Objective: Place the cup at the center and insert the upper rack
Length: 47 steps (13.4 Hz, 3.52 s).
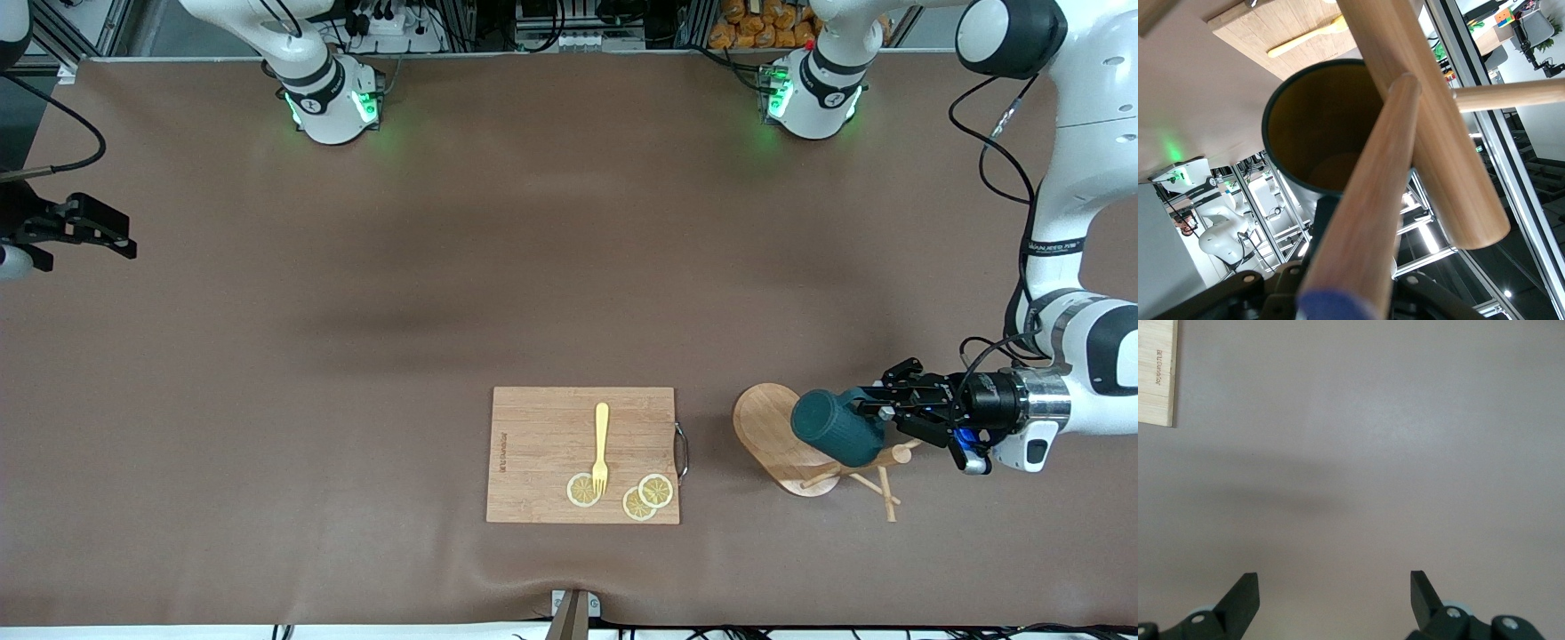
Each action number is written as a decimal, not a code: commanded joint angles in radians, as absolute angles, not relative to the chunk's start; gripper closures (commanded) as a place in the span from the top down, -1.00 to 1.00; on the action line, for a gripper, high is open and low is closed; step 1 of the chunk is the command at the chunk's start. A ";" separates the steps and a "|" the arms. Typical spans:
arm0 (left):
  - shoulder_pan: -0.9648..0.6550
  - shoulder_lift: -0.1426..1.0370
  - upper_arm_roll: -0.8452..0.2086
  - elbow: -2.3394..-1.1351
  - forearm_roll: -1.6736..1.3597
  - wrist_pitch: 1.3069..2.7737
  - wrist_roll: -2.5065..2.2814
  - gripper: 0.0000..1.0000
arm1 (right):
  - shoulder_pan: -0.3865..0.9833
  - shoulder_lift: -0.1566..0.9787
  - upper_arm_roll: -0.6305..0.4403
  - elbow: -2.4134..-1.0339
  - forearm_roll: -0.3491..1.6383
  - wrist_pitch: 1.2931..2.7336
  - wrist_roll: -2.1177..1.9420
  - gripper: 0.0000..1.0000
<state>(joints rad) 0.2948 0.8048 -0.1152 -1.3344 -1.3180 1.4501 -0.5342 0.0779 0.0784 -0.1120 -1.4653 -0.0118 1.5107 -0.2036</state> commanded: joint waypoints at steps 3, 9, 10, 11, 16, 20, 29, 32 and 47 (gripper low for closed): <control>0.307 0.811 -0.127 -1.319 -1.348 1.434 -0.526 1.00 | 0.049 0.086 -0.118 -1.448 -0.018 1.496 -0.187 1.00; 0.333 0.770 -0.137 -1.319 -1.388 1.404 -0.568 1.00 | 0.054 0.084 -0.115 -1.448 -0.006 1.454 -0.124 1.00; 0.337 0.767 -0.137 -1.319 -1.390 1.385 -0.569 1.00 | 0.055 0.084 -0.114 -1.448 -0.008 1.453 -0.123 1.00; 0.341 0.753 -0.137 -1.319 -1.390 1.382 -0.574 1.00 | 0.055 0.083 -0.114 -1.447 -0.008 1.453 -0.124 1.00; 0.341 0.631 -0.120 -1.322 -1.376 1.376 -0.634 1.00 | 0.057 0.081 -0.114 -1.445 -0.008 1.408 -0.126 1.00; 0.338 0.517 -0.127 -1.321 -1.183 1.376 -0.627 1.00 | 0.055 0.081 -0.114 -1.448 -0.006 1.411 -0.132 1.00; 0.322 0.286 -0.182 -1.327 -0.610 1.376 -0.528 1.00 | 0.023 0.075 -0.114 -1.462 0.080 1.437 -0.124 1.00; 0.322 0.261 -0.251 -1.330 -0.340 1.381 -0.483 1.00 | 0.029 0.074 -0.112 -1.462 0.045 1.434 -0.124 1.00; 0.114 -0.001 -0.129 -1.614 0.021 1.629 -0.123 1.00 | 0.037 0.075 -0.109 -1.467 0.043 1.437 -0.126 1.00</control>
